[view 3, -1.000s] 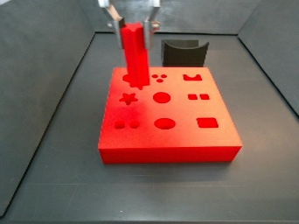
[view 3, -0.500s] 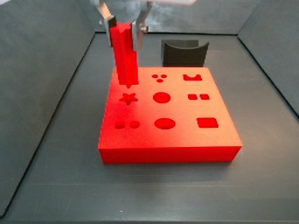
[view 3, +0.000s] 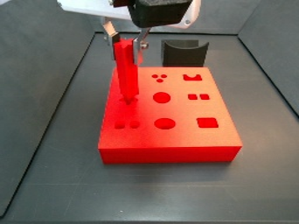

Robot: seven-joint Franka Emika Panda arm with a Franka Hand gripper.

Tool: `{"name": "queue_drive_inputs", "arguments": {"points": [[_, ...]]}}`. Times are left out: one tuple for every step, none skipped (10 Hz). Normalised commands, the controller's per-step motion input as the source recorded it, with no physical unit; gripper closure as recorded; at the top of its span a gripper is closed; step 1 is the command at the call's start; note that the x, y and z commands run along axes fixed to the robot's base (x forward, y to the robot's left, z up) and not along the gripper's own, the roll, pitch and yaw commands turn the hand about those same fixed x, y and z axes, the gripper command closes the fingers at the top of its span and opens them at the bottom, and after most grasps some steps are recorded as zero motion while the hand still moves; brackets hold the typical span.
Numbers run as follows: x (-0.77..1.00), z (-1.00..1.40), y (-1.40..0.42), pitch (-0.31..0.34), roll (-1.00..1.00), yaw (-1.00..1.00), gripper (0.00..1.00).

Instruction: Insert the star object.

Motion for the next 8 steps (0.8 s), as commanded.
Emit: {"name": "queue_drive_inputs", "arguments": {"points": [[0.06,-0.10,0.00,0.011,-0.13,-0.01,1.00],[0.12,-0.09,0.00,0.000,-0.09,0.00,1.00],[0.16,-0.12,-0.01,0.000,-0.08,0.00,1.00],[0.10,-0.15,-0.03,0.000,-0.05,0.00,1.00],[0.00,-0.19,0.00,-0.016,-0.02,0.00,1.00],[0.00,-0.17,-0.03,-0.016,-0.02,0.00,1.00],[0.00,-0.21,0.00,-0.016,0.00,0.00,1.00],[-0.13,-0.13,0.00,-0.027,0.00,0.00,1.00]]}}
